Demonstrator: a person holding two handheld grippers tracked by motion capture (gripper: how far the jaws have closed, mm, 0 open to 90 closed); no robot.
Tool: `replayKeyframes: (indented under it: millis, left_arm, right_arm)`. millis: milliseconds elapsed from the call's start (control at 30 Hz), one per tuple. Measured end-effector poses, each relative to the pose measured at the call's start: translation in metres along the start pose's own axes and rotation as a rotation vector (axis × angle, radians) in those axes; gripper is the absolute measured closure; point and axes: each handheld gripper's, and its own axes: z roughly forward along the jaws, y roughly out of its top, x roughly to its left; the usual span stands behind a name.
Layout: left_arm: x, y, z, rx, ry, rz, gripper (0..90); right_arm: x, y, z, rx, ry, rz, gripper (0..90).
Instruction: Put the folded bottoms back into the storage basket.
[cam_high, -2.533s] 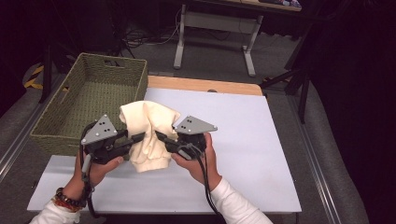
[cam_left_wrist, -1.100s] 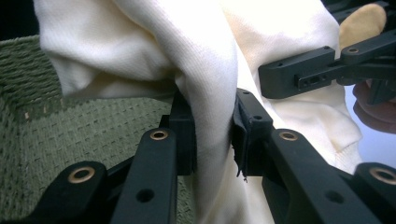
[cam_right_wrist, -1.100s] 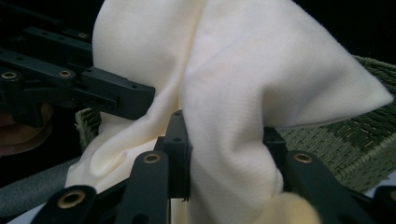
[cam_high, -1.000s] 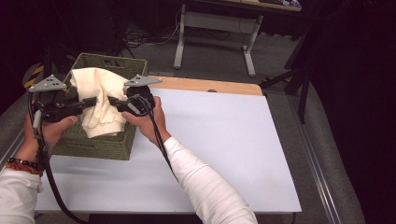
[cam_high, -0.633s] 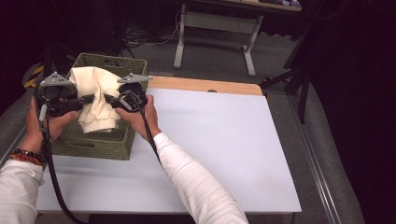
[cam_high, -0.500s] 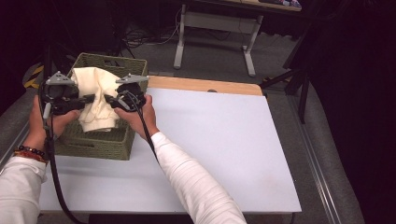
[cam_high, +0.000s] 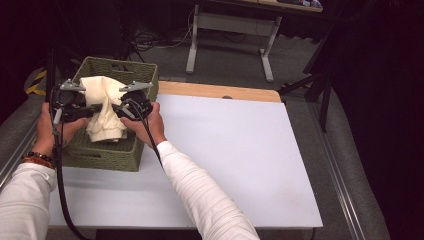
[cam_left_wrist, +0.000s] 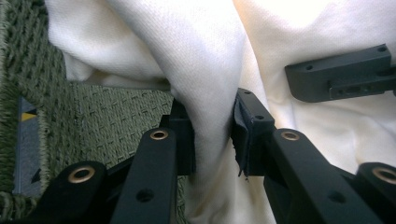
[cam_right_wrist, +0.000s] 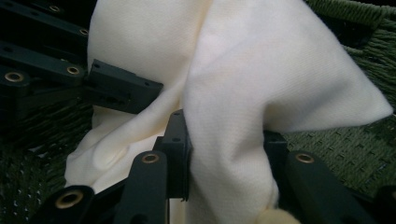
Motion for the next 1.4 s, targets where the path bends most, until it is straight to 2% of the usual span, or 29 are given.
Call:
replayKeyframes:
  millis: [133,400,433,533,633,733,833,900,1033,1133,1233,1300,1400]
  left_arm:
    - [0.001,0.001,0.004,0.032,0.005,0.018,71.7]
    - [0.007,0.0,0.009,0.093,0.009,0.052,72.0]
    - [0.008,0.0,0.011,0.106,0.018,0.068,72.0]
    - [0.008,0.0,0.019,0.163,0.057,0.104,72.0]
    - [0.01,0.001,0.024,0.166,0.054,0.113,72.0]
    - [0.008,0.003,0.027,0.18,0.056,0.129,71.9]
    - [0.008,0.004,0.032,0.184,0.053,0.136,71.7]
    - [0.008,0.005,0.036,0.195,0.07,0.144,71.6]
    - [0.006,0.007,0.044,0.208,0.093,0.164,70.7]
    - [0.006,0.008,0.054,0.236,0.121,0.177,71.3]
    - [0.007,0.008,0.061,0.261,0.138,0.182,71.4]
    - [0.008,0.007,0.065,0.282,0.163,0.18,69.7]
    - [0.011,0.006,0.068,0.302,0.173,0.162,66.0]
  right_arm:
    - [0.0,-0.002,0.003,0.025,-0.017,-0.012,63.6]
    - [0.004,-0.002,0.008,0.066,-0.045,-0.077,64.1]
    - [0.005,-0.002,0.009,0.072,-0.055,-0.088,63.3]
    - [0.007,-0.002,0.009,0.083,-0.07,-0.108,58.8]
    - [0.008,-0.002,0.007,0.085,-0.065,-0.105,49.6]
    - [0.008,0.0,0.002,0.09,-0.065,-0.129,47.2]
    - [0.004,0.001,-0.01,0.057,-0.066,-0.108,42.6]
    - [-0.001,0.001,-0.019,0.034,-0.059,-0.084,40.9]
    - [-0.009,0.003,-0.041,-0.041,-0.056,-0.072,39.2]
    - [-0.013,0.002,-0.061,-0.068,-0.064,-0.095,39.7]
    - [-0.015,-0.003,-0.082,-0.09,-0.079,-0.138,39.6]
    - [-0.018,-0.009,-0.094,-0.099,-0.082,-0.147,39.5]
    - [-0.024,-0.021,-0.116,-0.113,-0.08,-0.136,39.5]
